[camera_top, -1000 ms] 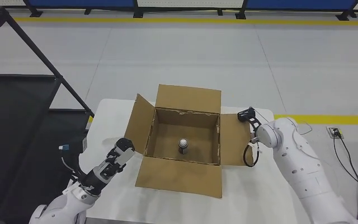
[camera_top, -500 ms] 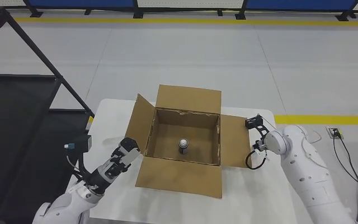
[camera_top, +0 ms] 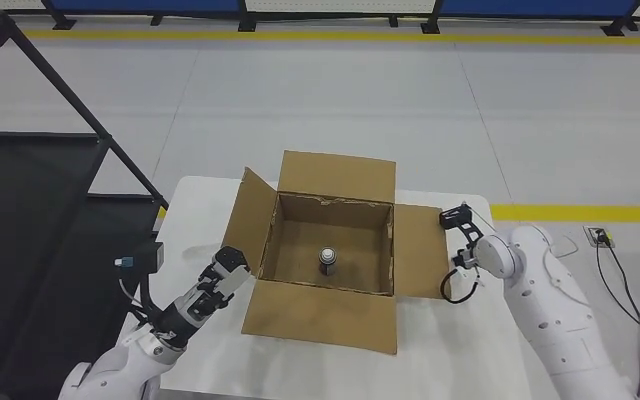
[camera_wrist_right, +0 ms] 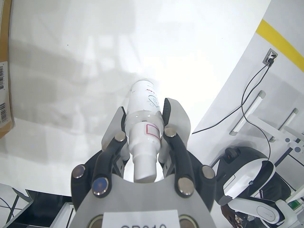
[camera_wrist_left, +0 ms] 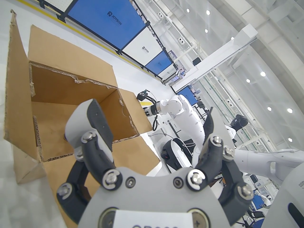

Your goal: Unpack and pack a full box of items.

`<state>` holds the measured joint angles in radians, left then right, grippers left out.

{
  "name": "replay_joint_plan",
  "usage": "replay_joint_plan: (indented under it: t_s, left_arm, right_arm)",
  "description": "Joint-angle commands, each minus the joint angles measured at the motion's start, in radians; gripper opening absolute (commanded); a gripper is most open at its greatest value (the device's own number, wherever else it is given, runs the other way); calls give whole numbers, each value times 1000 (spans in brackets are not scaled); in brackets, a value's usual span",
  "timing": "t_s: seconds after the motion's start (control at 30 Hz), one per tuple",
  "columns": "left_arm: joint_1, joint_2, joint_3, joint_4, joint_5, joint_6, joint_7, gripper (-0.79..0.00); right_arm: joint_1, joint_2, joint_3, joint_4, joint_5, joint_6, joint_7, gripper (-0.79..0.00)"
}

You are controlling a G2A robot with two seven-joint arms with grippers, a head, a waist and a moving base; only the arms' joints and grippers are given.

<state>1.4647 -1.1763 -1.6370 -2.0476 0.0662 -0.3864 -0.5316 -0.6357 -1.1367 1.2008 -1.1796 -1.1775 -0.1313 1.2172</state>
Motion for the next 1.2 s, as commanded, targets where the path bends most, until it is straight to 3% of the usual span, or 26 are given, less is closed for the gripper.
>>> replay_joint_plan:
  t_s: [0.0, 0.4, 0.43, 0.57, 0.87, 1.0, 1.07, 1.13, 1.17]
  left_arm:
    - [2, 1, -1, 0, -1, -2, 1, 0]
    - [6, 7, -14, -4, -17, -5, 11, 0]
    - [7, 7, -15, -3, -18, -5, 12, 0]
    - [11, 9, -18, -4, -25, -12, 12, 0]
    - [16, 14, -33, -5, -40, -20, 11, 0]
    - [17, 16, -40, -9, -49, -23, 11, 0]
    - [18, 17, -45, -11, -53, -25, 14, 0]
    - [20, 18, -53, -13, -59, -26, 17, 0]
    - [20, 19, -58, -14, -61, -27, 19, 0]
  right_arm:
    - [-13, 3, 11, -19, -2, 3, -5, -785]
    - [-28, 9, 13, -61, -7, -1, 76, -785]
    - [-27, 8, 11, -61, -7, 0, 77, -594]
    - [-20, 6, 1, -53, -7, 0, 83, -474]
    - [-6, 3, -10, -29, 2, 0, 91, -446]
    - [-14, 7, 10, -48, -2, 23, 89, -376]
    - [-28, 14, 39, -77, -7, 51, 82, -262]
    - [-52, 22, 79, -124, -13, 88, 79, -46]
    - [-66, 26, 104, -148, -17, 117, 89, 0]
